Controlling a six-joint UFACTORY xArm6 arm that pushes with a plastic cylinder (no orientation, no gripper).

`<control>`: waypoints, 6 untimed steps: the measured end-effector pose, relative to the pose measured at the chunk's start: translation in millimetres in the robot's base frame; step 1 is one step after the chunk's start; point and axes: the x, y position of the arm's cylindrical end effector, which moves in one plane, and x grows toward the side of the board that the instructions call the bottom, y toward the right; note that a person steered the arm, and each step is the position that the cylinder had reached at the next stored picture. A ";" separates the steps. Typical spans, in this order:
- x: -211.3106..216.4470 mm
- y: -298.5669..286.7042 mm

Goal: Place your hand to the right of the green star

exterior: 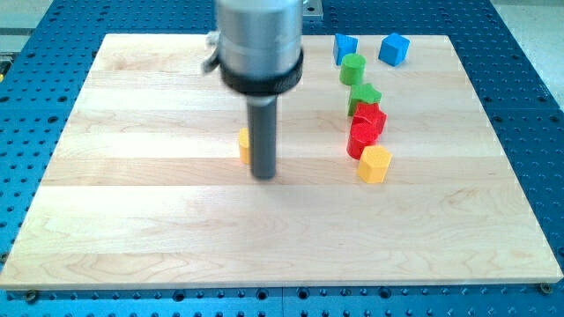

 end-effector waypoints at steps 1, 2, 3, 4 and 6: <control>54.2 88.0; 34.7 208.6; -45.2 238.0; -97.1 238.0; -129.7 237.3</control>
